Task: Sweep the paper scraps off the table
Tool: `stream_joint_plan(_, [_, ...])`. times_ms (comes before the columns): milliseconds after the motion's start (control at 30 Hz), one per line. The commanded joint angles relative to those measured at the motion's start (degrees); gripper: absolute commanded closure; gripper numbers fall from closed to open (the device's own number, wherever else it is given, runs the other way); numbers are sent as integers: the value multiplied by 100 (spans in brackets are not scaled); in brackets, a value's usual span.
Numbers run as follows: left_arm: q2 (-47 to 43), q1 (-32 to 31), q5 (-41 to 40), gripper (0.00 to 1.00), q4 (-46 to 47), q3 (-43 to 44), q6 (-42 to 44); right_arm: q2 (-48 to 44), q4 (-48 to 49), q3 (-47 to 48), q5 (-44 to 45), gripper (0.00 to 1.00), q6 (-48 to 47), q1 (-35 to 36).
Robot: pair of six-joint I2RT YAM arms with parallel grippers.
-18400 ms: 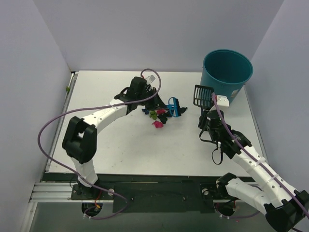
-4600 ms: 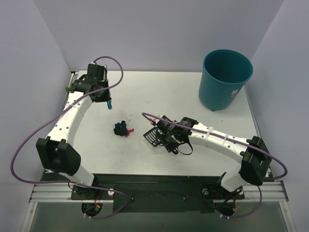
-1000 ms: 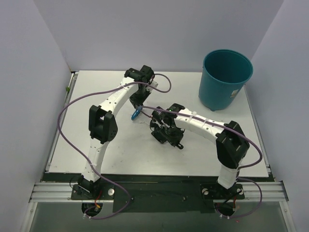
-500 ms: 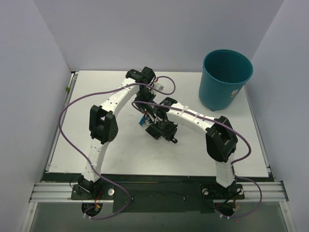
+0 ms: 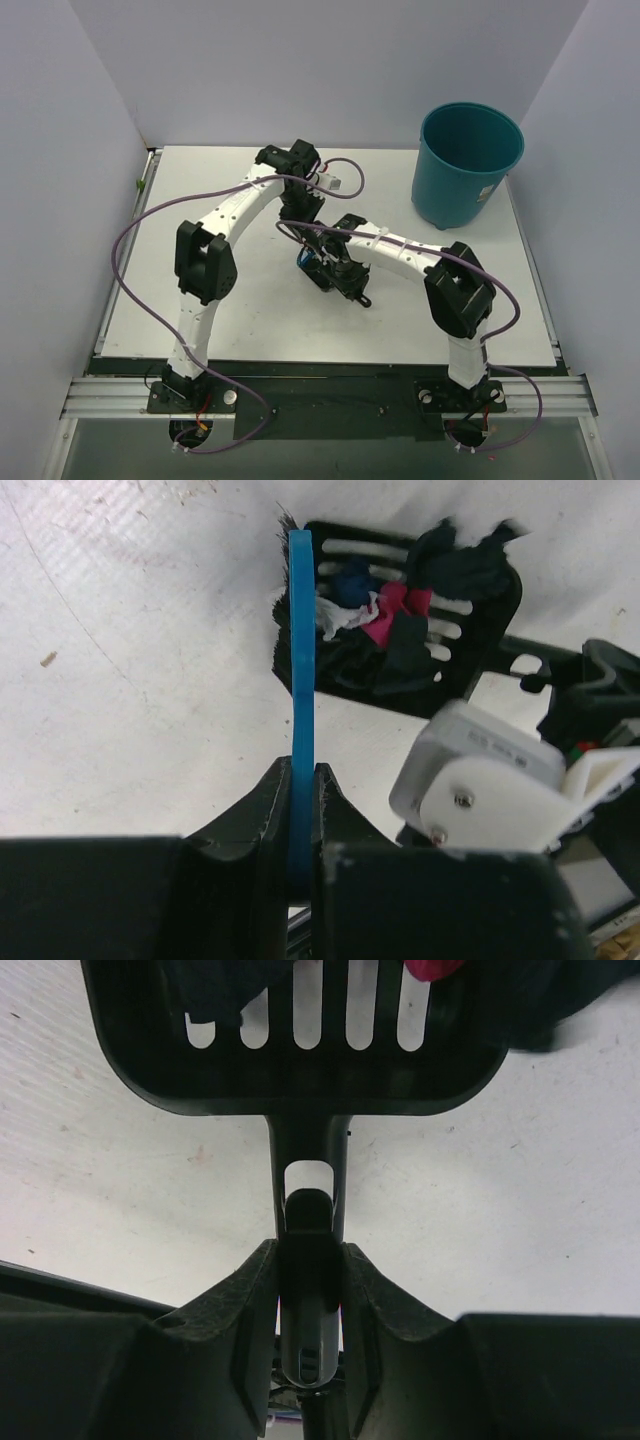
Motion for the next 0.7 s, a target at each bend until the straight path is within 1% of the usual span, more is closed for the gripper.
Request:
stream_joint_plan(0, [-715,-180,244,100,-151,-354,-174,-623,759,-663,714,100,210,112])
stream_joint_plan(67, [-970,-180,87,100,-81,-547,-252,-816,1128,-1024,1057,100,263,200])
stream_joint_plan(200, [-1410,-136,-370,100,103,-724,-542,-1212,1744,-1578,1164,100,386,218])
stream_joint_plan(333, [-1849,-5,-810,100,349,-680,-911,-1581,1991,-1869,1279,100,430,218])
stream_joint_plan(467, [-2297,214,-899,100,787,-934,-1158,-1976,2150,-2054,1253,100,465,209])
stream_joint_plan(567, [-2780,434,-855,100,1193,-1512,-1395,-2179,2115,-2011,1051,100,509,209])
stream_joint_plan(667, [-3114,768,-873,100,1491,-1987,-1597,-2310,1861,-1678,910,100,606,139])
